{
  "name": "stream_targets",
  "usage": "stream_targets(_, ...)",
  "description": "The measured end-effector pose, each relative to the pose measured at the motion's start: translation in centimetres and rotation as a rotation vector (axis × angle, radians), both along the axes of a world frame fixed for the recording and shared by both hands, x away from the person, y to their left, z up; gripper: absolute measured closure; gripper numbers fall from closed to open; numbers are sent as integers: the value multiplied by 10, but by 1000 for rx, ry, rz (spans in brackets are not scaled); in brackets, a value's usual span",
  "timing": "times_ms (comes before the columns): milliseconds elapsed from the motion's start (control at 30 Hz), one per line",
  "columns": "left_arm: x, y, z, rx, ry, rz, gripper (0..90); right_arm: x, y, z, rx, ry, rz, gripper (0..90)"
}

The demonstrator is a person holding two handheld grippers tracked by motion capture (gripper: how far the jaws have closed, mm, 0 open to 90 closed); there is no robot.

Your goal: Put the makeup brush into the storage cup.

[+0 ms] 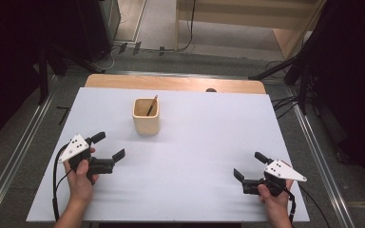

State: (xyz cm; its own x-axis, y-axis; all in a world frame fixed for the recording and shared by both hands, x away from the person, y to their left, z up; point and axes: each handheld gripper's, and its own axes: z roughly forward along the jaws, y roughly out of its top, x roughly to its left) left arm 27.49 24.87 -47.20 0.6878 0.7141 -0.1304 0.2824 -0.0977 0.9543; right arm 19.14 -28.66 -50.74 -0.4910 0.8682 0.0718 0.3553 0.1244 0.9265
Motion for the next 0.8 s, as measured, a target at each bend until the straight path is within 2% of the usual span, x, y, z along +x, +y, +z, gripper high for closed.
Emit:
stream_targets(133,-7,10,-7,-2,12,18,0,0,1,0,-1,4,1,0)
stream_targets(333,-14,19,-13,33,22,22,0,0,1,0,-3,-4,-2,0)
stream_targets(467,-19,24,-15,29,26,24,0,-1,2,0,-3,-4,-5,0)
stream_targets(633,-25,28,-19,63,29,19,0,-1,2,-1,-6,-2,-6,0)
stream_targets(800,-32,33,-15,76,18,19,0,1,0,-3,-1,7,-17,0)
